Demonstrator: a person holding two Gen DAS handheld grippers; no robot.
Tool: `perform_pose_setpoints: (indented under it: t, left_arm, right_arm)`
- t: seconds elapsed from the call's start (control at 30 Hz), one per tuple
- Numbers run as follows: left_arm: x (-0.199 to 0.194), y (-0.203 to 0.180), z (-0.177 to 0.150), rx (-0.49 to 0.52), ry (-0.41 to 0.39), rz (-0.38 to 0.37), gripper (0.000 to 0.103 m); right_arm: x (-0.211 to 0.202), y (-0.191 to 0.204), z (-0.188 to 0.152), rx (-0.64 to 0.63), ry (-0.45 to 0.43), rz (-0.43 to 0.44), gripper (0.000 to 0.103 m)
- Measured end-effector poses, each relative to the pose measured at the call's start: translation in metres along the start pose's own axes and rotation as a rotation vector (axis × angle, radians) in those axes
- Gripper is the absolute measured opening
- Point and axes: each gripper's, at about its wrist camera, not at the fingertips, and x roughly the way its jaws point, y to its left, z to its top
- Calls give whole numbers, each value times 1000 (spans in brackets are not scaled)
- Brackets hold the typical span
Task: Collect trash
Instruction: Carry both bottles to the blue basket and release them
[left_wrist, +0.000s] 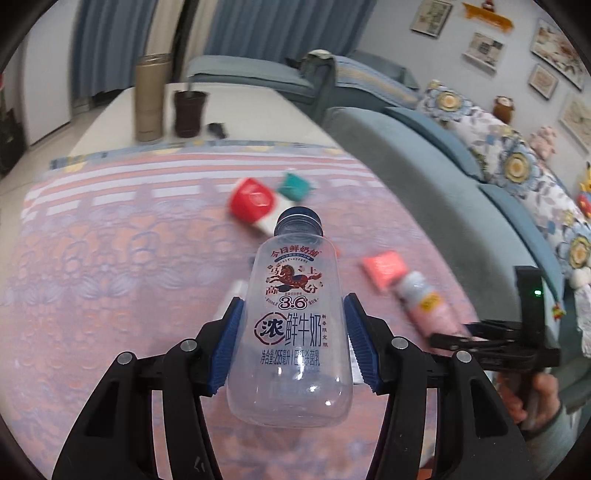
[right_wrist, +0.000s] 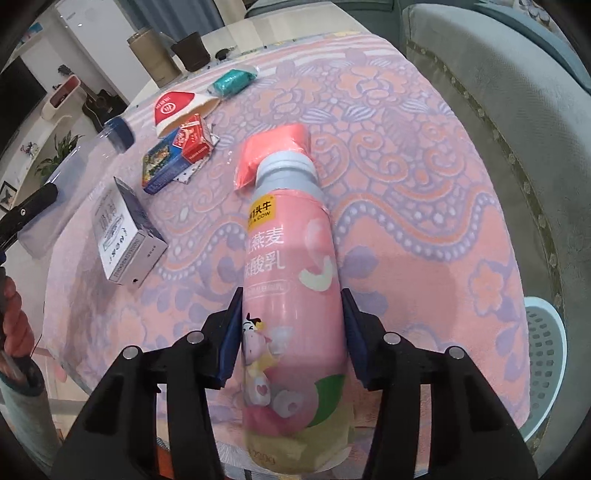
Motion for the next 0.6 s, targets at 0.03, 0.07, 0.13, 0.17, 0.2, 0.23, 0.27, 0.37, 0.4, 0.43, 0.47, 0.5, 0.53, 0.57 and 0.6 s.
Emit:
perform_pose_setpoints:
  t: [0.03,0.07,0.13,0.17,0.2,0.23,0.27,0.37,0.4,0.43,0.47,0.5,0.53,0.57,0.6]
  left_arm:
    - [0,-7,-1,11,-6,-14,53]
    - [0,-15,0,22,-12,-26,53]
    - [-1,-30,2,38,-26,-54,53]
    - [-1,-39,4,45,-34,-74,53]
    - [-2,-45,5,53,-42,-85,53]
    - [-3,-56,8,66,-56,-100,53]
    - [-4,-66,10,80,-68,-115,53]
    - [-5,-93,17,109,-87,-160,53]
    - [-5,-102,19,117,-92,-175,53]
    - [-5,-114,22,130,-100,-194,53]
    - [-4,-125,24,144,-104,-211,53]
    - [-3,-135,26,156,-106,-227,53]
    - [-1,-150,28,173,-108,-247,53]
    - [1,-163,30,187,-109,-265,53]
    - [3,-172,31,200,-109,-280,53]
  right_arm:
    - [-2,0,-1,-2,-11,4,46]
    - [-4,0,-2,-1,-23,8,46]
    - [-17,-4,-6,13,-72,46,46]
    - [-22,-5,-7,20,-85,53,46]
    - [-30,-8,-9,30,-109,56,46]
    - [-38,-11,-11,38,-131,58,46]
    - [-48,-15,-14,47,-158,60,46]
    - [-78,-29,-20,77,-227,56,46]
    - [-91,-36,-24,94,-256,47,46]
    - [-102,-44,-28,111,-281,41,46]
    - [-110,-50,-30,126,-299,38,46]
    - [-123,-61,-36,150,-327,30,46]
    - [-132,-69,-40,167,-346,19,46]
    - [-140,-77,-45,184,-364,2,46]
    - [-149,-87,-52,206,-384,-24,46]
